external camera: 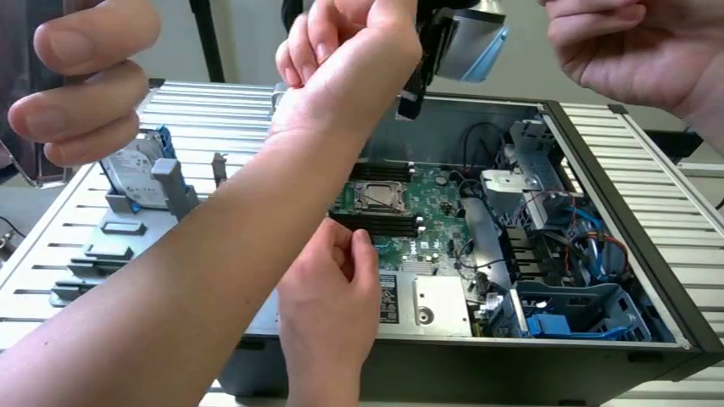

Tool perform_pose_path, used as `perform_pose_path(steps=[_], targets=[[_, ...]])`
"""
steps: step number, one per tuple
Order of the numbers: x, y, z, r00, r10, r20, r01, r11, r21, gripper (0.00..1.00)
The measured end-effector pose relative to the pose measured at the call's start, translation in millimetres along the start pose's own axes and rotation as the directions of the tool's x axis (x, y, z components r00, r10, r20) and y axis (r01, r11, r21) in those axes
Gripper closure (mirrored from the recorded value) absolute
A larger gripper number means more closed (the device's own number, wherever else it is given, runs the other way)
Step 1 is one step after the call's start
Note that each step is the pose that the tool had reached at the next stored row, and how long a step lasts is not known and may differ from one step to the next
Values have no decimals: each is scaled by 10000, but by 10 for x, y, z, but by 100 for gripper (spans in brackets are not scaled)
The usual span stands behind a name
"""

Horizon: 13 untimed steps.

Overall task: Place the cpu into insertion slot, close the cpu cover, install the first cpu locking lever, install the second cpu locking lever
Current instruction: 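Install the second cpu locking lever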

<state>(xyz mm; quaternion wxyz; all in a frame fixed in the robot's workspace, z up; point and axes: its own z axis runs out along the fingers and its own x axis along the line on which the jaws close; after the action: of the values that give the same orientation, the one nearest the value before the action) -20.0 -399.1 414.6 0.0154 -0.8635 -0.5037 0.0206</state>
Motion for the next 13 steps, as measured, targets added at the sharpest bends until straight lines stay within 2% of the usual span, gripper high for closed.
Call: perform_pose_path(steps=[13], targets=[[1, 2, 1, 10000, 22, -2, -22, 10000, 1, 89]])
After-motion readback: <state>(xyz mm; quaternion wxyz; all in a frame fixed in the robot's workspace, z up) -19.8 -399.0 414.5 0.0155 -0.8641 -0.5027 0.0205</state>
